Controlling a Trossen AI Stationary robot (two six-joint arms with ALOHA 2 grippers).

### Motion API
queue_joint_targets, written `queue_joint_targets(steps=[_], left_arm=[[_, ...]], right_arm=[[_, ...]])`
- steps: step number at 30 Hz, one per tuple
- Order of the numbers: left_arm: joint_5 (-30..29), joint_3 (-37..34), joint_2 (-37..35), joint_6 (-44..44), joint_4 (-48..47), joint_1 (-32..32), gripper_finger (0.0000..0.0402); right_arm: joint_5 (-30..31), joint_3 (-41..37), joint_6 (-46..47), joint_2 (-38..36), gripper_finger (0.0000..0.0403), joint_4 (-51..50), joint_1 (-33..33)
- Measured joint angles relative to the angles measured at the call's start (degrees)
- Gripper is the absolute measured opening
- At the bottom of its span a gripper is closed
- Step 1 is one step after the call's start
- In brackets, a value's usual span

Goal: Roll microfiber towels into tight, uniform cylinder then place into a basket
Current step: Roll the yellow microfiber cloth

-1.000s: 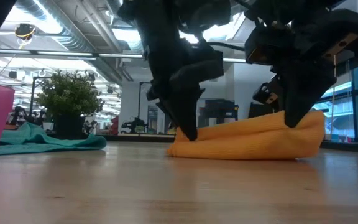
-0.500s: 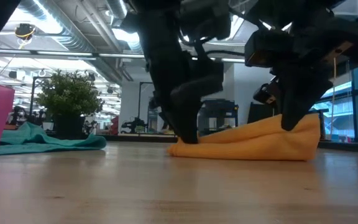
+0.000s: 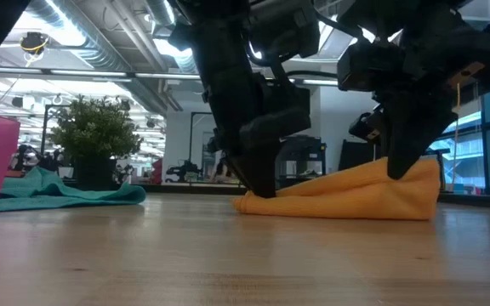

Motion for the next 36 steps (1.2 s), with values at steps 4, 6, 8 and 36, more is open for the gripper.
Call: queue_joint_targets(steps=[4, 6, 8, 36], left_arm=[[1.3, -0.1, 0.1, 0.0, -0.1, 0.1, 0.0], [1.3, -0.1, 0.1, 0.0, 0.0, 0.1, 0.0], [1.4, -0.1, 0.1, 0.0, -0.1, 0.1, 0.0], [1.7, -0.2, 0.1, -0.3, -0.2, -0.2, 0.0]], right_arm=[[2.0, 0.0, 0.4, -1.9, 0.0008, 0.1, 0.0], [3.2, 0.0, 2.1, -2.6, 0.0008, -0.2, -0.1], [4.0, 0.0, 3.3, -2.8, 0.0008, -0.8, -0.7], [2.4, -8.8, 4.4, -2.4, 0.0008, 5.0, -11.0]])
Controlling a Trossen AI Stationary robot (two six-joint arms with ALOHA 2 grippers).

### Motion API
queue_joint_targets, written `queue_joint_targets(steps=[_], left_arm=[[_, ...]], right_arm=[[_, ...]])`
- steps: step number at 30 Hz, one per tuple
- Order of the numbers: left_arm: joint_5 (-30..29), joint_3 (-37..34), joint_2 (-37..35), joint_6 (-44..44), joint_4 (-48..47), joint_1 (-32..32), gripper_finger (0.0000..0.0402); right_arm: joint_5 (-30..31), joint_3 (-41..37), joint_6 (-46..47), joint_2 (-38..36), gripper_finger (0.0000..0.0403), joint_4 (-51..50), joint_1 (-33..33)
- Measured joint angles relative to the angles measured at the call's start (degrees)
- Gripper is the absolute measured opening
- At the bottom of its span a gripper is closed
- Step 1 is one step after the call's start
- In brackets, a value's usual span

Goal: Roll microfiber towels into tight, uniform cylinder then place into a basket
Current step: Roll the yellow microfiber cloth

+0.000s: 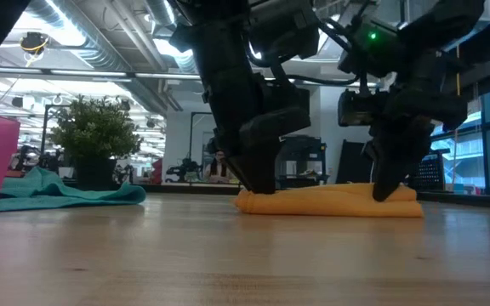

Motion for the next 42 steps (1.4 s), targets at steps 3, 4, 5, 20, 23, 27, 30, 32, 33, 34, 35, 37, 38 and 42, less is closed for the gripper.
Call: queue_joint_targets(steps=[3, 4, 5, 20, 23, 27, 30, 32, 33, 34, 35, 37, 38, 42], left_arm=[[0.0, 0.0, 0.0, 0.0, 0.0, 0.0, 0.0], [0.0, 0.0, 0.0, 0.0, 0.0, 0.0, 0.0], [0.0, 0.0, 0.0, 0.0, 0.0, 0.0, 0.0], [6.3, 0.0, 0.0, 3.0, 0.2, -1.5, 0.0], [6.3, 0.0, 0.0, 3.2, 0.1, -2.3, 0.0], [6.5, 0.0, 0.0, 3.3, 0.9, -3.2, 0.0], [6.6, 0.1, 0.0, 3.4, 1.3, -3.5, 0.0], [6.6, 0.1, 0.0, 3.4, 1.3, -3.7, 0.0], [6.5, 0.1, 0.0, 3.4, 1.4, -3.7, 0.0], [6.4, 0.1, 0.0, 3.4, 1.4, -3.9, 0.0], [6.2, 0.1, 0.0, 3.4, 1.3, -4.0, 0.0], [6.2, 0.1, 0.0, 3.4, 1.1, -4.2, 0.0], [6.2, 0.1, 0.0, 3.4, 1.0, -4.3, 0.0], [6.2, 0.0, 0.0, 3.4, 0.8, -4.4, 0.0]], right_arm=[[0.0, -1.1, -0.2, 0.0, 0.0008, 1.9, -0.9], [0.0, -1.4, -0.3, 0.0, 0.0008, 2.4, -1.1], [0.0, -1.8, -0.5, 0.0, 0.0008, 2.9, -1.2], [-21.8, 0.4, -4.9, 0.0, 0.0008, 2.1, -1.4], [-24.7, 0.6, -4.2, 0.0, 0.0008, 2.6, -1.7], [-30.2, 0.7, -2.8, 0.0, 0.0008, 3.0, -2.0], [-33.0, 0.7, -2.9, 0.1, 0.0008, 3.3, -2.2], [-33.5, 0.7, -2.9, 0.7, 0.0008, 3.4, -2.3], [-33.7, 0.7, -2.9, 1.3, 0.0008, 3.4, -2.4], [-34.0, 0.7, -2.9, 2.1, 0.0008, 3.4, -2.7], [-34.2, 0.7, -2.6, 3.1, 0.0008, 3.3, -3.0], [-34.4, 0.7, -1.3, 4.9, 0.0008, 3.7, -3.9], [-34.6, 0.7, -1.3, 5.5, 0.0008, 3.8, -4.4], [-35.6, 0.7, -0.8, 7.1, 0.0008, 4.0, -6.9]])
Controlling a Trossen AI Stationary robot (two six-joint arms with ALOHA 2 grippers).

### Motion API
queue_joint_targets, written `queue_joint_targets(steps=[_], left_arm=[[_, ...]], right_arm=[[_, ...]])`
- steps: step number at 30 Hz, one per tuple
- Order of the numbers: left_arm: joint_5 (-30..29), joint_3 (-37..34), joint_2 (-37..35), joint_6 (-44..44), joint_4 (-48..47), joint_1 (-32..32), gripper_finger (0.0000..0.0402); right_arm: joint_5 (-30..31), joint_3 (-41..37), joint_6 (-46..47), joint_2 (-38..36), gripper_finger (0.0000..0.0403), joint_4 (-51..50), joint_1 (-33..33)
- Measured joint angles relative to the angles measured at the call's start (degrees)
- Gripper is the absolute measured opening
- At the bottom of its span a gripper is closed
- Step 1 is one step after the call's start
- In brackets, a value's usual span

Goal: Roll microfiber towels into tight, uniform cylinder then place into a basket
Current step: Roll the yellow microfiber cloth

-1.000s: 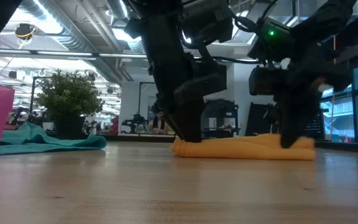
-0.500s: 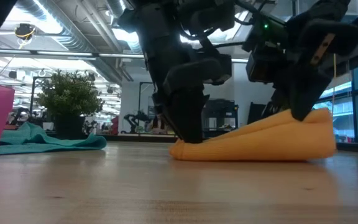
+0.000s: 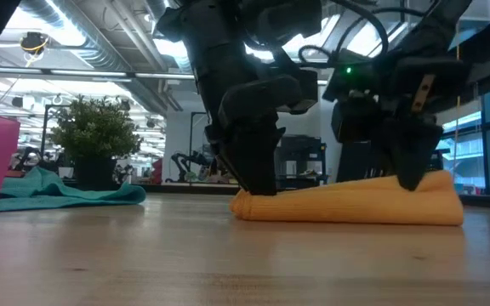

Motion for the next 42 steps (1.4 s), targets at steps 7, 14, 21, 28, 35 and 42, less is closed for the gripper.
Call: queue_joint_targets(steps=[7, 14, 21, 28, 35, 42], left_arm=[[-0.1, 0.0, 0.0, 0.3, -0.2, -0.2, 0.0], [-0.1, 0.0, 0.0, 0.4, -0.2, -0.2, 0.0], [-0.7, -0.1, 0.0, -0.4, 0.4, -0.3, 0.0007], [-0.7, -0.1, 0.0, -0.7, 0.7, -0.3, 0.0061], [-0.5, 1.1, -1.8, -1.5, -3.9, 0.3, 0.0083], [-3.2, 4.4, -5.8, 1.0, -8.3, -0.9, 0.0082]], right_arm=[[3.2, 0.0, 1.8, 2.1, 0.0008, 2.0, -3.0], [7.1, 0.0, 0.0, 3.2, 0.0011, 2.9, -3.4], [5.4, -0.1, -2.1, 3.2, 0.004, 3.7, -3.5], [5.3, -0.1, -2.0, 3.2, 0.0093, 4.0, -2.5], [6.3, 0.0, -0.5, 3.1, 0.0129, 4.7, -1.8], [6.6, 0.0, -0.3, 3.1, 0.0123, 5.0, -1.8]])
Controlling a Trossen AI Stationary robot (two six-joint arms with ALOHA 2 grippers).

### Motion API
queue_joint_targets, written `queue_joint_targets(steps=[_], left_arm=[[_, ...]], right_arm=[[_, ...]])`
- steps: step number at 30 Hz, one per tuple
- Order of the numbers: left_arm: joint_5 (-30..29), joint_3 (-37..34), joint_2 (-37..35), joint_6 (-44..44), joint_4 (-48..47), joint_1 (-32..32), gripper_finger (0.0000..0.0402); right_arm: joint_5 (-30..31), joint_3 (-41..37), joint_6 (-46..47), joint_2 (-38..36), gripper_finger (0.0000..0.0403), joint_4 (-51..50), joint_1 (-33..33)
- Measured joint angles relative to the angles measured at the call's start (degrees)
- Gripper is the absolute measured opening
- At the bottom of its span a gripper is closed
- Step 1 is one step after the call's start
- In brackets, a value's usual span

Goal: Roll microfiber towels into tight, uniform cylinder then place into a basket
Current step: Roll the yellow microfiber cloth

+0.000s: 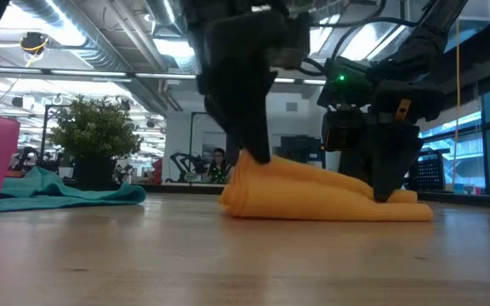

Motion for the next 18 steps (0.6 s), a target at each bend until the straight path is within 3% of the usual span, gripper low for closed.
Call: queue_joint_targets(steps=[8, 18], left_arm=[[-2.9, 2.5, -0.4, 7.8, -0.5, -4.4, 0.0079], [-17.7, 4.7, -0.4, 9.4, -4.9, -9.8, 0.0078]], right_arm=[[0.1, 0.0, 0.3, 0.0, 0.0122, 0.3, 0.0], [0.3, 0.0, 0.3, 0.0, 0.0122, 0.5, 0.0]])
